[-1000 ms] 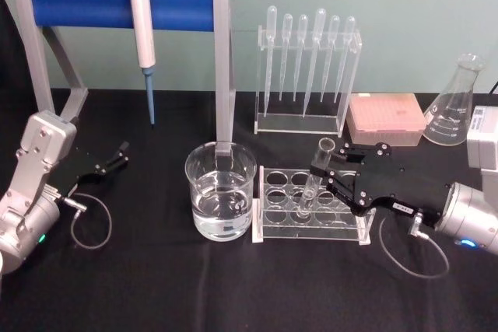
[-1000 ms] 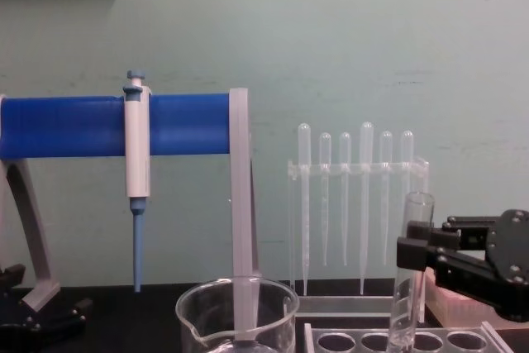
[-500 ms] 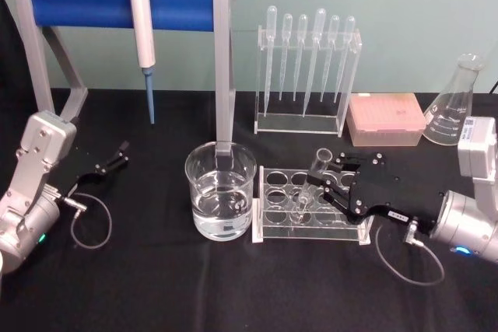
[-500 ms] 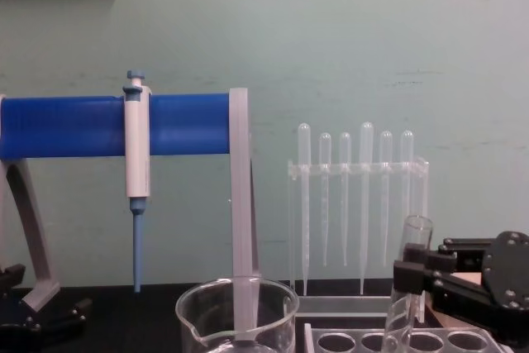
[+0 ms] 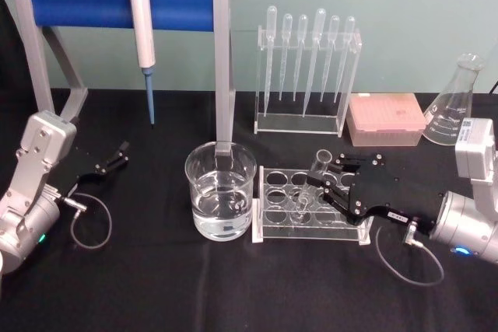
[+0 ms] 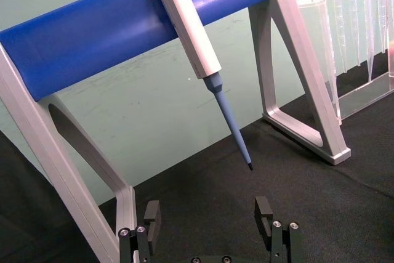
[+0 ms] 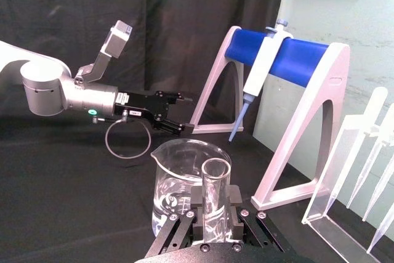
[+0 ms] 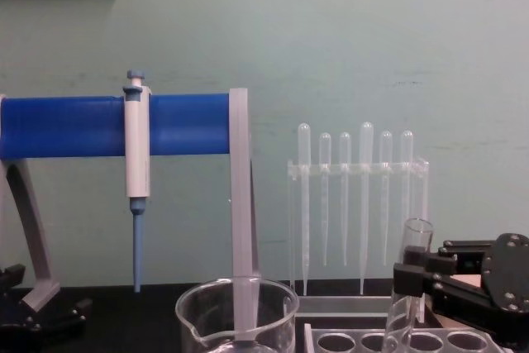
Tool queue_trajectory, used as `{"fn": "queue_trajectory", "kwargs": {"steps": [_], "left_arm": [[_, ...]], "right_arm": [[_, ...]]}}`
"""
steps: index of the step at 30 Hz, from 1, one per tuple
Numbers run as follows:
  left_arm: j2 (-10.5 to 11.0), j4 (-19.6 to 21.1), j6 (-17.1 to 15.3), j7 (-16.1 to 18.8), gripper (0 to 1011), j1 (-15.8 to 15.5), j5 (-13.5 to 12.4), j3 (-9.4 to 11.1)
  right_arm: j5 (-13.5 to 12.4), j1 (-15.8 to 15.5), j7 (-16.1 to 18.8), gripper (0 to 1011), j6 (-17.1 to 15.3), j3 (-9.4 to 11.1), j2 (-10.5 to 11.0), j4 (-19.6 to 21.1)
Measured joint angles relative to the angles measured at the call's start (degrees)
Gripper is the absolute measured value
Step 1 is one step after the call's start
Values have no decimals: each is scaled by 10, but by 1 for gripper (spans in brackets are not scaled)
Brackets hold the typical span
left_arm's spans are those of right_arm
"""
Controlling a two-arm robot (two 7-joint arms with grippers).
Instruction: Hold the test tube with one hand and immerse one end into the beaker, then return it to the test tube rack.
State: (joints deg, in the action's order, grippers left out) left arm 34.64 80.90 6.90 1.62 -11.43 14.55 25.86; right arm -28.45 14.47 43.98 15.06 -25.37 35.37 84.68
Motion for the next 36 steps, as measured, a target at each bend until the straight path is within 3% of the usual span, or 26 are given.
{"fn": "queue_trajectory", "kwargs": {"steps": [4, 9, 21, 24, 30, 36], "left_arm": [[0, 0, 0, 0, 1000, 0, 0, 0], [0, 0, 0, 0, 1000, 0, 0, 0], [0, 0, 0, 0, 1000, 0, 0, 0], [0, 0, 0, 0, 1000, 0, 0, 0], [0, 0, 0, 0, 1000, 0, 0, 0], [0, 0, 0, 0, 1000, 0, 0, 0]], "right_arm": [[-1, 0, 0, 243, 0, 0, 0, 0], [-1, 0, 0, 370, 0, 0, 0, 0], [-2, -1, 1, 787, 1, 2, 1, 5], [-7, -4, 1, 844, 6, 8, 2, 16], [-36, -11, 5, 1000, 13, 25, 0, 32], [-88, -28, -4, 1002, 12, 55, -8, 46]]}}
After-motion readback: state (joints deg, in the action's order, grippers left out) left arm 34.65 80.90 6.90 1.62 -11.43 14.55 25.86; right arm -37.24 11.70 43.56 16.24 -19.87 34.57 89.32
